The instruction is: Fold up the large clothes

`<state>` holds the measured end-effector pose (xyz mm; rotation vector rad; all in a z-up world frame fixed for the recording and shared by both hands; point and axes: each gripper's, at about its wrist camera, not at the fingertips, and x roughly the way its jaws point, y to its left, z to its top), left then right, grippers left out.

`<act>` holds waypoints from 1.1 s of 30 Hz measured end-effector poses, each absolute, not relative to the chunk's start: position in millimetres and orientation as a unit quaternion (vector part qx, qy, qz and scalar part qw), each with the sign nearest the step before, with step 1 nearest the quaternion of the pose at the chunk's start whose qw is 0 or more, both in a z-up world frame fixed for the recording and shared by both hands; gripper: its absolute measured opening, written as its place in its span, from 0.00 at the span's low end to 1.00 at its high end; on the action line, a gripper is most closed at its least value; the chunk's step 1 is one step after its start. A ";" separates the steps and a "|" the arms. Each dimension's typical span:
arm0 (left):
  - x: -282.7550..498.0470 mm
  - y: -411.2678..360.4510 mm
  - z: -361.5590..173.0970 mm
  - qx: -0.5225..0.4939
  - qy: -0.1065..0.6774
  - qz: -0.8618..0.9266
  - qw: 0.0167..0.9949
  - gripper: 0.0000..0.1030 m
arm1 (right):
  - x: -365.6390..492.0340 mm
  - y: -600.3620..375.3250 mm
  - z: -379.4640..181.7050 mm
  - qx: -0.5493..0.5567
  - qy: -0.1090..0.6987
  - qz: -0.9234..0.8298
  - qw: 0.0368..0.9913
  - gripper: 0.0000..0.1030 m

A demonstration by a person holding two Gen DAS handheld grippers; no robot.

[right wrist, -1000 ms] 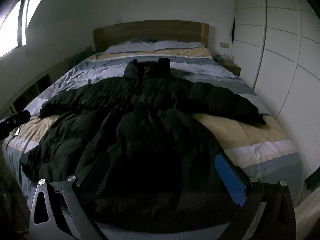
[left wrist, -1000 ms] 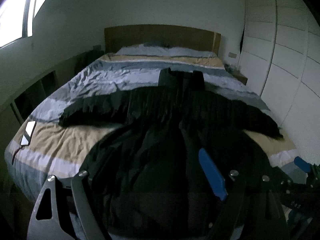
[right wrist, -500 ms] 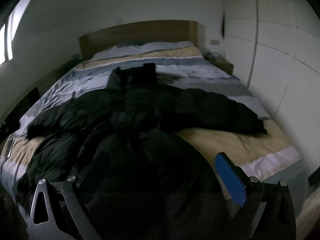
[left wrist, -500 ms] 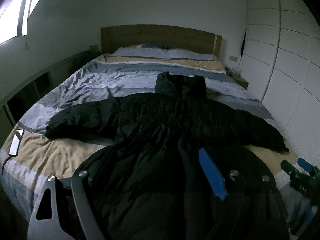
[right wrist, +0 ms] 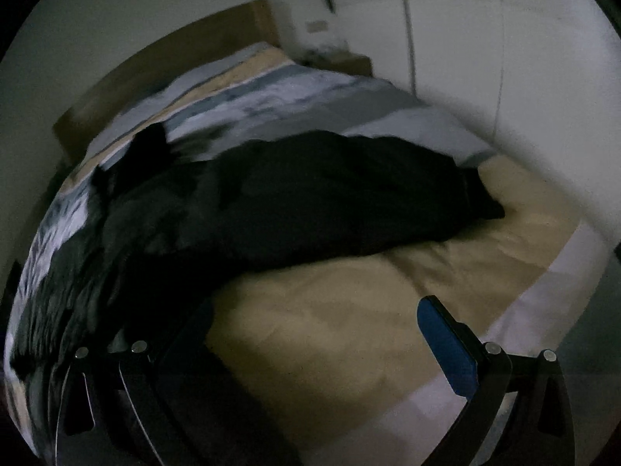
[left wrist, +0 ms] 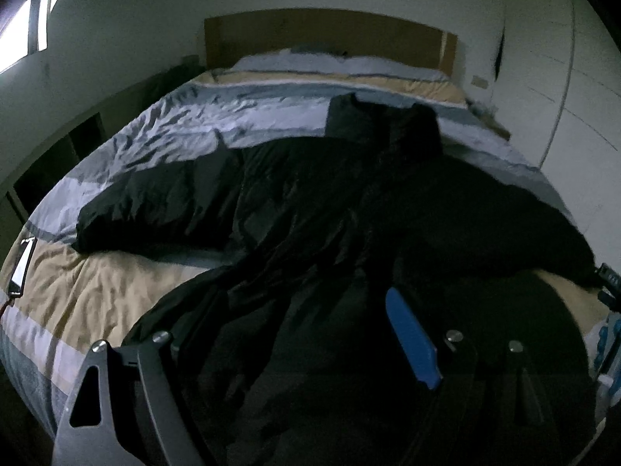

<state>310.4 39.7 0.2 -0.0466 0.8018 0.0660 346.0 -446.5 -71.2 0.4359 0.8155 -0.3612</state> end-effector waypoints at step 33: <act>332.1 79.5 -37.6 -0.022 0.415 0.073 0.907 0.81 | 402.5 -595.7 -111.0 0.427 0.284 -0.201 0.835 0.27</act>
